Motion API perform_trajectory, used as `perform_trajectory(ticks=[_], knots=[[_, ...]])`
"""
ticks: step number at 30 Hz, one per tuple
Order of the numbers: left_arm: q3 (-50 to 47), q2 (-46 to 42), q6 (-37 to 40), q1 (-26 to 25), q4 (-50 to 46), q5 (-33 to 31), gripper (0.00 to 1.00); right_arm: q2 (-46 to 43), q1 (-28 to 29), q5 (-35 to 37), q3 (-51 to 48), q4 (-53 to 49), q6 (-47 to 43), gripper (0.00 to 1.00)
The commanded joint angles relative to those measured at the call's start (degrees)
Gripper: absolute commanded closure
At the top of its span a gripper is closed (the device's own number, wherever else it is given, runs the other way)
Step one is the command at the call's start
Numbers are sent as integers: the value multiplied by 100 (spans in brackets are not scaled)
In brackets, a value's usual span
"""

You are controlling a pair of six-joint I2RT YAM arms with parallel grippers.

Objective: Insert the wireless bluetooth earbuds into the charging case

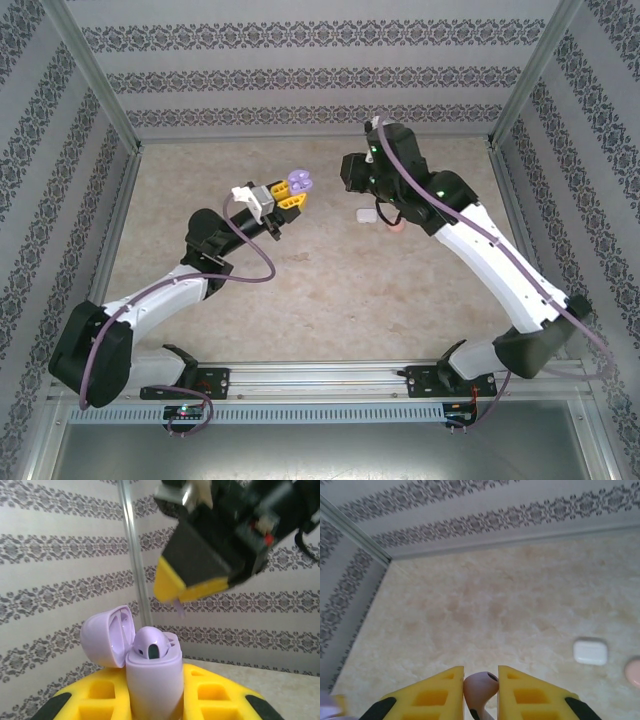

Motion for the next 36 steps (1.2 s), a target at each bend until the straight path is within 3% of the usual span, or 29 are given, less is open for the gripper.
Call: perform_trajectory(ticks=[1, 15, 36], knots=[[327, 203, 214, -163, 79, 174, 100, -336, 1, -198, -41, 350, -162, 78], [969, 1035, 57, -423, 341, 133, 100, -1068, 206, -508, -1161, 1597, 104, 77], [1036, 1111, 39, -504, 430, 138, 100, -807, 335, -667, -1428, 2022, 407, 77]])
